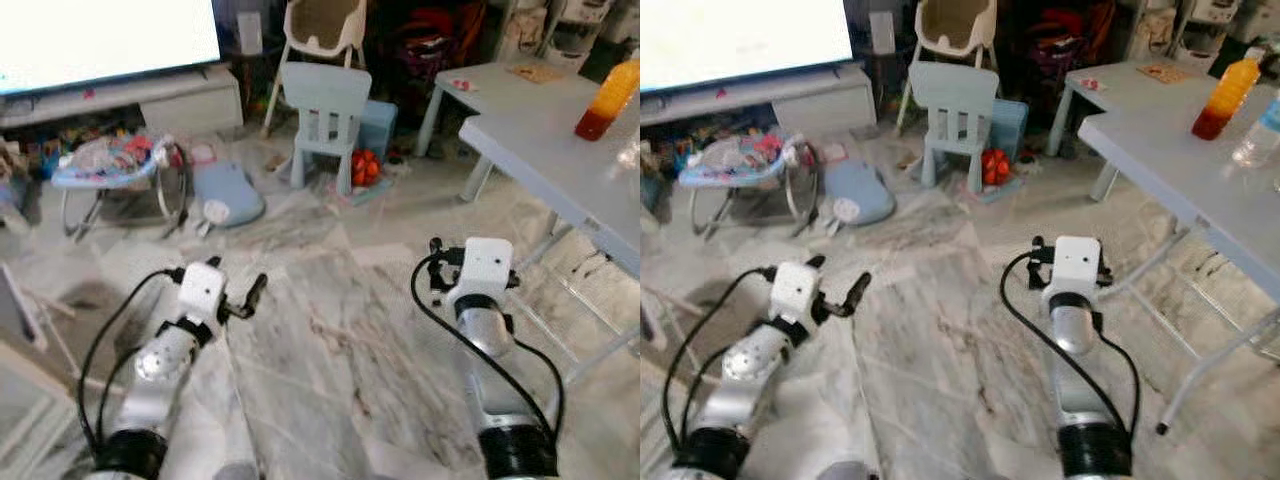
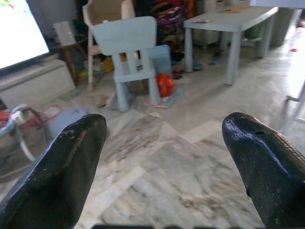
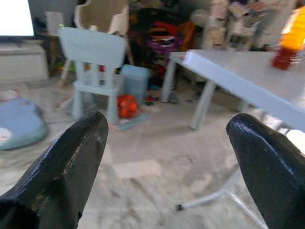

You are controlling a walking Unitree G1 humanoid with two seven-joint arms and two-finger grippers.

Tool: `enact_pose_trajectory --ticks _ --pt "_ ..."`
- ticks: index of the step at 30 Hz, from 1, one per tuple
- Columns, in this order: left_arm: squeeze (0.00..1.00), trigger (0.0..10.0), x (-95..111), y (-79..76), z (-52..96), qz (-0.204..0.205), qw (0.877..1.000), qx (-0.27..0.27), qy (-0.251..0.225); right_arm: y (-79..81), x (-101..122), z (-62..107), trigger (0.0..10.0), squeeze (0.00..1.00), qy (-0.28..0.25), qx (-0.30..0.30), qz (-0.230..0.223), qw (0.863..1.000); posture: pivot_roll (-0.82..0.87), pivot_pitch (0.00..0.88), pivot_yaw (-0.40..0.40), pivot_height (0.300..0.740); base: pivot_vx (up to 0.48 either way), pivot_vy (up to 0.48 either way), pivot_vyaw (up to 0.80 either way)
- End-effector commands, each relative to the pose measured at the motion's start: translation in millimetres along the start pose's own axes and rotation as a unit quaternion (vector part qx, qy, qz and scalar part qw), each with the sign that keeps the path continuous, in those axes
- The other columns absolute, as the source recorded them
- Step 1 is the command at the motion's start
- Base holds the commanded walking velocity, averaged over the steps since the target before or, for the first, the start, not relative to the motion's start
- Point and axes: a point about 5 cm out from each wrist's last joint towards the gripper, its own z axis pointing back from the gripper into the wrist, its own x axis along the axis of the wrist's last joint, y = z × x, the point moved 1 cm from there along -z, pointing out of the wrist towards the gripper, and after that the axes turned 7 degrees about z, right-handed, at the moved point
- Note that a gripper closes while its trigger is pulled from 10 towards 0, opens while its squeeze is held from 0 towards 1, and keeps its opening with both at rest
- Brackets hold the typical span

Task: Restocking fridge

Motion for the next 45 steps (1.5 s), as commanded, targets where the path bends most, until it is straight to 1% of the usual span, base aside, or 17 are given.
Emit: enact_pose_trajectory --ticks 1,10,14,18,29,42,45 --pt "0.0 10.0 4.9 3.3 -2.3 -0.002 1.0 0.003 -0.005 4.6 8.6 -2.2 10.0 0.0 -0.017 0.008 -0.002 1.0 0.04 0.0 -0.027 0.74 0.48 0.0 0.0" --pt "0.0 10.0 5.2 1.7 -2.2 -0.001 1.0 -0.001 -0.007 6.2 9.0 -3.4 10.0 0.0 -0.013 0.011 -0.01 1.0 0.04 0.0 -0.027 0.74 0.48 0.0 0.0" --pt "0.0 10.0 5.4 1.5 -3.0 -0.001 1.0 -0.003 -0.007 7.1 7.7 -5.1 10.0 0.0 -0.005 0.008 -0.021 1.0 0.04 0.0 -0.028 0.74 0.48 0.0 -0.8" --pt "0.0 10.0 5.2 1.5 -3.1 -0.001 1.0 -0.004 -0.006 8.0 9.1 -5.9 10.0 0.0 -0.01 0.01 -0.011 1.0 0.04 0.0 -0.028 0.74 0.48 0.0 -0.8" --pt "0.0 10.0 5.5 1.3 -3.3 -0.002 1.0 -0.007 -0.004 8.7 9.2 -6.5 10.0 0.0 -0.008 0.007 -0.012 1.0 0.04 0.006 -0.023 0.74 0.48 0.0 -0.73" --pt "0.0 10.0 4.5 0.6 -3.6 0.0 1.0 -0.012 0.0 11.2 7.6 -5.4 10.0 0.0 -0.005 0.01 -0.007 1.0 0.04 0.01 -0.023 0.74 0.476 0.0 0.0" --pt "0.0 10.0 4.0 0.1 -3.9 0.001 1.0 -0.014 0.002 11.4 7.5 -5.6 10.0 0.0 -0.005 0.01 -0.005 1.0 0.04 0.009 -0.023 0.74 0.45 0.0 -0.8"
